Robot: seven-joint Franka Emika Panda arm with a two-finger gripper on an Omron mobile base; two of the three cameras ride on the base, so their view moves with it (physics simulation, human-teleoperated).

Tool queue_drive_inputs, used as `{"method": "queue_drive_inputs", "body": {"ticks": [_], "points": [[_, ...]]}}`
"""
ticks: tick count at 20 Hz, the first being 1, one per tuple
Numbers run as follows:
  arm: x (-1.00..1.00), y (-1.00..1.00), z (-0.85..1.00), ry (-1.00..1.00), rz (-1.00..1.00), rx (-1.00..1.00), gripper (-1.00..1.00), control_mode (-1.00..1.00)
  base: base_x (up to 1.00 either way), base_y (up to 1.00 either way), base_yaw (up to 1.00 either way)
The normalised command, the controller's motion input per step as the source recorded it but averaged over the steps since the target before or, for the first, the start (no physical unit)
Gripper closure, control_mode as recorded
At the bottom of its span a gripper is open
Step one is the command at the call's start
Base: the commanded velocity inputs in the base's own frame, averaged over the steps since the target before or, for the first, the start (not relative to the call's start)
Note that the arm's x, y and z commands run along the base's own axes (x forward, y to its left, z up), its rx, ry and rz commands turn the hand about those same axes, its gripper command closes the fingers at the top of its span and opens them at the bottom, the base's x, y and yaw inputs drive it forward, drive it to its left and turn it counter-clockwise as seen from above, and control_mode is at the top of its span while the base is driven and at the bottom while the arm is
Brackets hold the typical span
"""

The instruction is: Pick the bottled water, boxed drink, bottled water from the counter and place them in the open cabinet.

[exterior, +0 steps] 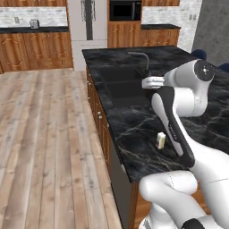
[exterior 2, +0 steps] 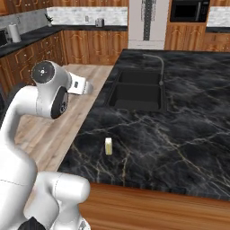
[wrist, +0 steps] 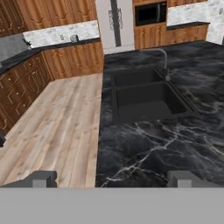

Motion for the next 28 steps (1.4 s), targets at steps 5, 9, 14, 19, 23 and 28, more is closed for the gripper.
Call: {"method": "queue_drive_inputs", "body": {"ticks": [5,9,14,19,23,28], "points": [[0.91,-0.80,0.00,0.10,0.14,0.00,-1.00,-1.00,0.00,0.00,0.00],[0.81,-0.61,0.00,0.01,0.20,0.00,-1.00,-1.00,0.00,0.00,0.00],[0.16,-0.23,-0.03,0.01,0.26,-0.01,-1.00,-1.00,0.00,0.00,0.00],[0.00,-0.20,-0.49,0.04,0.24,-0.08,-1.00,-1.00,0.00,0.00,0.00],[-0.08,-0.16,-0.62,0.01,0.22,-0.11,-1.00,-1.00,0.00,0.00,0.00],[-0.14,-0.19,-0.72,0.00,0.20,-0.06,-1.00,-1.00,0.00,0.00,0.00]]}}
